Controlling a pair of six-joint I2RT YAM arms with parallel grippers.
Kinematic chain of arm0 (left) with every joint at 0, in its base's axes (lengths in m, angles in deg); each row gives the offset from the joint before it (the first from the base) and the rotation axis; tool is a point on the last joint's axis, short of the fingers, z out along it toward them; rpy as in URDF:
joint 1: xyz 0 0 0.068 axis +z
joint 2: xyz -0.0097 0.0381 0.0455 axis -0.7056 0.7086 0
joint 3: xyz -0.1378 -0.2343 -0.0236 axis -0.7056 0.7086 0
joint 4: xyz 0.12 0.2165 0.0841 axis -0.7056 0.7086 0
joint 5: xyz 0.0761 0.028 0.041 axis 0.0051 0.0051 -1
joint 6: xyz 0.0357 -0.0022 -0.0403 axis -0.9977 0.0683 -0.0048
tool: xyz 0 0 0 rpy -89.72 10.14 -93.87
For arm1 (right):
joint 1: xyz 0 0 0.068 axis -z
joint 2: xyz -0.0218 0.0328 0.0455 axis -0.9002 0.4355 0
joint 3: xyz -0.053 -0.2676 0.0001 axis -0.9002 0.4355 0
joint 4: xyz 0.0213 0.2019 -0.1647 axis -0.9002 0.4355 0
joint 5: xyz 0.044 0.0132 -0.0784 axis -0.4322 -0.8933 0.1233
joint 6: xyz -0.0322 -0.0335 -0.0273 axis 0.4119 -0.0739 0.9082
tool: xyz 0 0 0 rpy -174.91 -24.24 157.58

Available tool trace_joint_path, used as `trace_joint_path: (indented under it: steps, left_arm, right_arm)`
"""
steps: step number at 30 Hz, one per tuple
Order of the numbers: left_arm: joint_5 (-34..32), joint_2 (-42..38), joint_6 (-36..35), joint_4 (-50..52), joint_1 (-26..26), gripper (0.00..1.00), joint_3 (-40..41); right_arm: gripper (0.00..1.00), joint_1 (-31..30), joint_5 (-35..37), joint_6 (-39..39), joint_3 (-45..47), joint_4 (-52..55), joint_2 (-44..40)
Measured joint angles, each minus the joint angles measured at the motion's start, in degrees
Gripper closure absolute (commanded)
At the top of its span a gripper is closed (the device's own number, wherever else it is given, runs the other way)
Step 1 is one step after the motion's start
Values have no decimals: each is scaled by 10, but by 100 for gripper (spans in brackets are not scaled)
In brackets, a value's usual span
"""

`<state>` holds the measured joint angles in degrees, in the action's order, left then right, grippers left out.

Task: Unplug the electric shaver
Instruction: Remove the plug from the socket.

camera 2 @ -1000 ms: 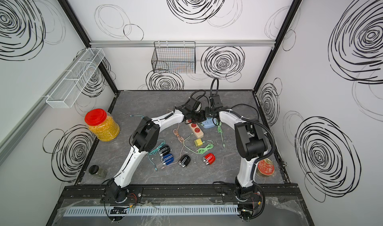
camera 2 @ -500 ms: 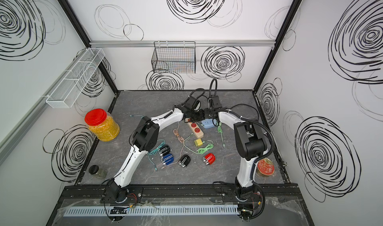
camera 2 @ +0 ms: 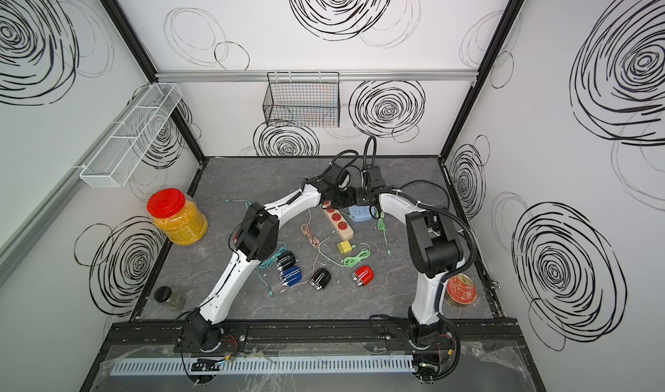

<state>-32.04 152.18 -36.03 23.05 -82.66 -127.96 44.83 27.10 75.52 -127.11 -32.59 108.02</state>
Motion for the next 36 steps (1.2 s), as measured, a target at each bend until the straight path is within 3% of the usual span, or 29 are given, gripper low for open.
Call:
trace_joint_path:
  steps: [13, 20, 26, 36]
  left_arm:
    - [5, -20, 13, -82, -10, 100, 68]
    - [21, -42, 34, -157, -15, 100, 134]
    - [21, -52, 37, -184, -15, 100, 162]
    - [21, -62, 50, -216, -15, 100, 191]
  right_arm:
    - [81, 2, -2, -20, 67, -64, -36]
    - [81, 36, -63, -51, 56, -52, -30]
    - [81, 39, -73, -54, 55, -49, -30]
    - [81, -8, 22, -25, 56, -43, -41]
